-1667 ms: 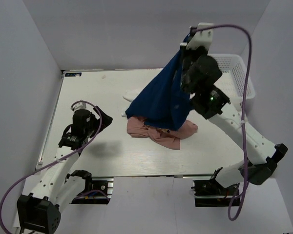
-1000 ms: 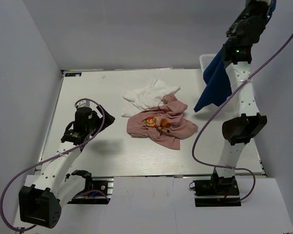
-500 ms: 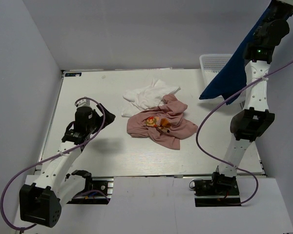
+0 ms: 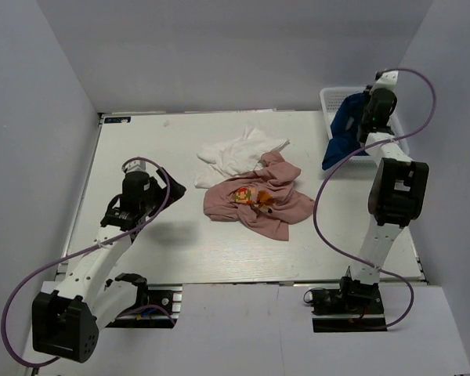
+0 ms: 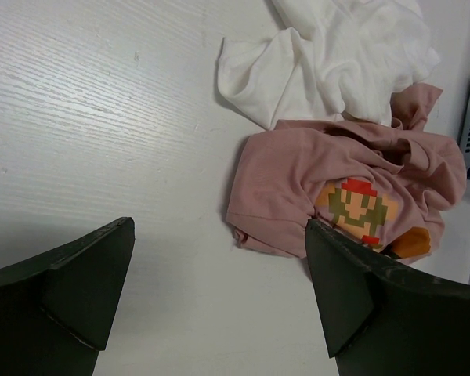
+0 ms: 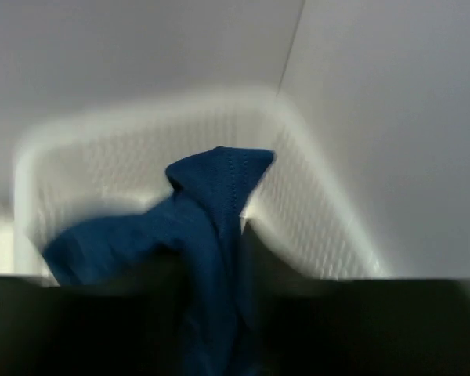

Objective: Fold and stack the t-shirts

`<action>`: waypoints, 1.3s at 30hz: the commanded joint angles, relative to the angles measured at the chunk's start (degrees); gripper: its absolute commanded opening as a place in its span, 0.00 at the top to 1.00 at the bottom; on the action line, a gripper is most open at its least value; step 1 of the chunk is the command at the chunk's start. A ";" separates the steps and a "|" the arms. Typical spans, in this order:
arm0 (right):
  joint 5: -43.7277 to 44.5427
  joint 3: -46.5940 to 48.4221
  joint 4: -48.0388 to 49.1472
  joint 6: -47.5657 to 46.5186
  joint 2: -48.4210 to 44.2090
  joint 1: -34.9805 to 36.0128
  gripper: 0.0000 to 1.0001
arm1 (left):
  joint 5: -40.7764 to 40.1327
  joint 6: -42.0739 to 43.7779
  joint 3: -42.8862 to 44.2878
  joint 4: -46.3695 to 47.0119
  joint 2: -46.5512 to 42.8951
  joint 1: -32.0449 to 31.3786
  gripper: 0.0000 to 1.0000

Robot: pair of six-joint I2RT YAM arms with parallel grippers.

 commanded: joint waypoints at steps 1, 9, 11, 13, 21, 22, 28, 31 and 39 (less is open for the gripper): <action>-6.63 -5.51 -6.57 9.45 -8.57 -0.11 0.54 | -0.34 -0.12 -0.91 -1.31 -2.90 -0.30 0.00; -9.90 6.42 -33.12 11.60 -9.19 0.59 0.10 | -0.34 -0.12 -1.53 -4.04 -5.89 -0.30 0.00; -10.42 5.39 -38.06 12.57 -10.94 0.68 0.10 | -0.34 -0.12 -2.06 -5.17 -6.68 -0.30 0.00; -14.01 1.88 -38.86 11.27 -14.71 1.03 0.10 | -0.34 -0.12 -2.58 -5.70 -8.09 -0.30 0.00; -17.61 -19.61 -42.74 15.10 -28.87 9.37 0.10 | -0.34 -0.12 -3.12 -6.85 -9.76 -0.30 0.00; -17.55 -24.89 -39.07 16.69 -31.84 10.94 0.10 | 0.18 -0.12 -3.12 -6.85 -9.06 -0.30 0.00; -8.51 -37.66 -36.24 22.33 -36.08 16.93 0.10 | 1.94 -0.65 -4.34 -5.45 -7.92 -0.30 0.00; -3.34 -40.84 -33.07 24.61 -35.57 18.69 0.10 | 3.27 -0.12 -4.35 -4.21 -7.21 -0.30 0.00; 11.44 -49.00 -10.58 31.03 -30.03 21.51 0.10 | 2.74 0.40 -3.12 -6.05 -5.71 -0.30 0.00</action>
